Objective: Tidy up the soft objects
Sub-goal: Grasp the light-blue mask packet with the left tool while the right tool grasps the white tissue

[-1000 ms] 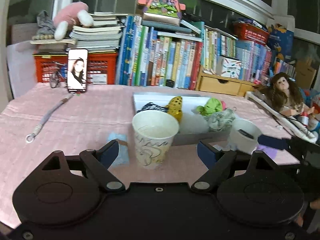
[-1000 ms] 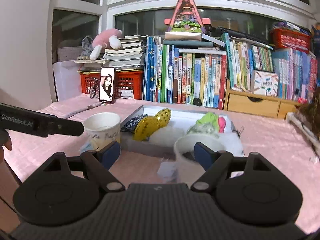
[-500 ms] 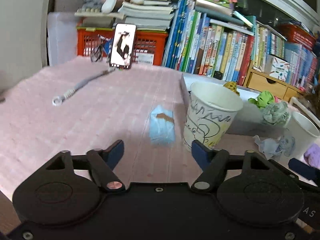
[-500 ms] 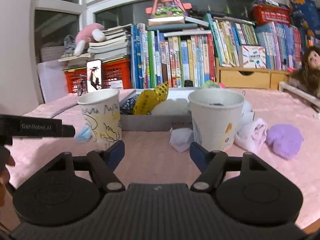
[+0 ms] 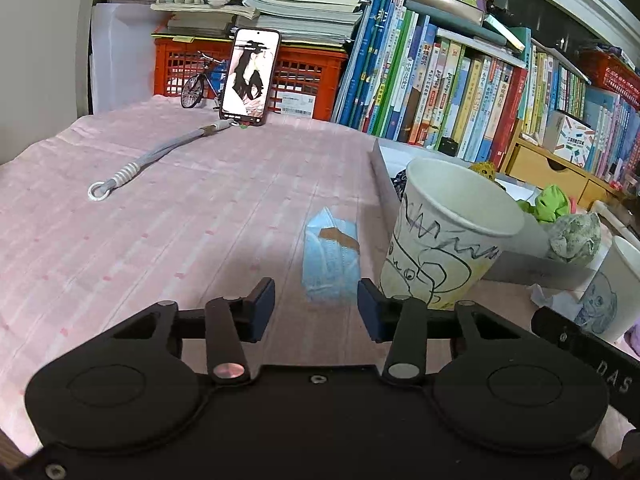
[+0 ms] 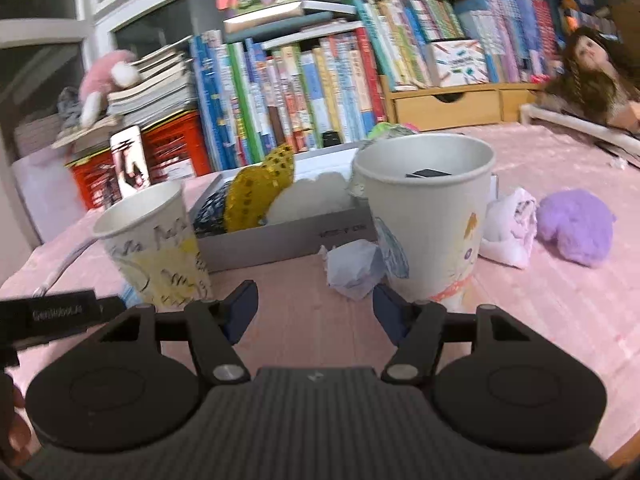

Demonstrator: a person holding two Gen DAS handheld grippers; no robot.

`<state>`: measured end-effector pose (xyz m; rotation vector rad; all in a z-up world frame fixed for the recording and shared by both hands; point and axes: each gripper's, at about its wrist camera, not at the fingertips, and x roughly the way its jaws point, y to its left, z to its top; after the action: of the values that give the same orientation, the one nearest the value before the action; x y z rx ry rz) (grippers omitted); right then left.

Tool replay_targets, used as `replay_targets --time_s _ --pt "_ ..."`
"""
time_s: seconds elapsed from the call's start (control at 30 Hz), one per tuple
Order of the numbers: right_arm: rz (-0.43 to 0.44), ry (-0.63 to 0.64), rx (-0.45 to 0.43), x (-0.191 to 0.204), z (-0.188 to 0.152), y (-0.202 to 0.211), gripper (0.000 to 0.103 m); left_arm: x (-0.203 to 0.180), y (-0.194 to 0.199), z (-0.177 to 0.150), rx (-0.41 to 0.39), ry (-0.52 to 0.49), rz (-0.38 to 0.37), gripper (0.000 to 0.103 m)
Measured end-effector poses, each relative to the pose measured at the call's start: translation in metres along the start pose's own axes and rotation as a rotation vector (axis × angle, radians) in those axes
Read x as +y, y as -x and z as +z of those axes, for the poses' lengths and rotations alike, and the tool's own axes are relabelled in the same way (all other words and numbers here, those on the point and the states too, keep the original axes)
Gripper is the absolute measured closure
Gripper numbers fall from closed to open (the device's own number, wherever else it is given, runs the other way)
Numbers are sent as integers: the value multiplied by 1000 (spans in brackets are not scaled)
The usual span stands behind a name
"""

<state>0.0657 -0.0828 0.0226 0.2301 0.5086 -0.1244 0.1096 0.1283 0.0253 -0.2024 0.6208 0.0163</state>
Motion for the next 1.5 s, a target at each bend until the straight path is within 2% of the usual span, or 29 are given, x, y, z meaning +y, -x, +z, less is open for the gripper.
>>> replay_targets --time_s 0.13,0.2,0.33,0.43,0.53,0.63,0.67,0.7,0.87,1.07,1.17,1.33,1.47,1.5 --pt "-25 -28 1 3 4 -4 30 0 -3 2 4 0 -2 67" --pt "-38 -43 4 5 6 -7 30 -1 -6 3 11 -1 -3 74" --pt "-69 -76 34 5 8 -16 31 -2 -12 5 20 2 -9 76" --pt "-89 -94 49 5 8 -21 35 -3 -13 7 19 -3 -19 82" --pt "-101 -108 49 4 9 -23 43 -4 -12 6 9 -17 -20 87" --pt "-110 -111 56 2 11 -26 58 -4 -7 6 1 -23 -22 91" --pt "-111 -109 60 1 12 -27 68 -4 -5 5 -1 -26 -23 91" --pt "-109 -107 66 -1 12 -27 71 -4 -3 4 -2 -29 -24 92" --pt "-67 -99 78 -7 12 -22 72 -4 5 -2 13 -51 -35 93" --pt "-16 -33 82 -8 6 -7 72 -2 19 -14 46 -64 -47 93" --pt "22 32 82 -6 2 4 71 -1 29 -20 53 -71 -55 92" --pt "43 118 50 -3 -3 19 69 0 28 -13 17 -81 -12 86" --pt "42 139 32 0 -4 20 68 0 20 -1 -19 -54 -27 63" --pt "42 144 32 0 -4 20 68 -1 17 1 -23 -61 -27 62"
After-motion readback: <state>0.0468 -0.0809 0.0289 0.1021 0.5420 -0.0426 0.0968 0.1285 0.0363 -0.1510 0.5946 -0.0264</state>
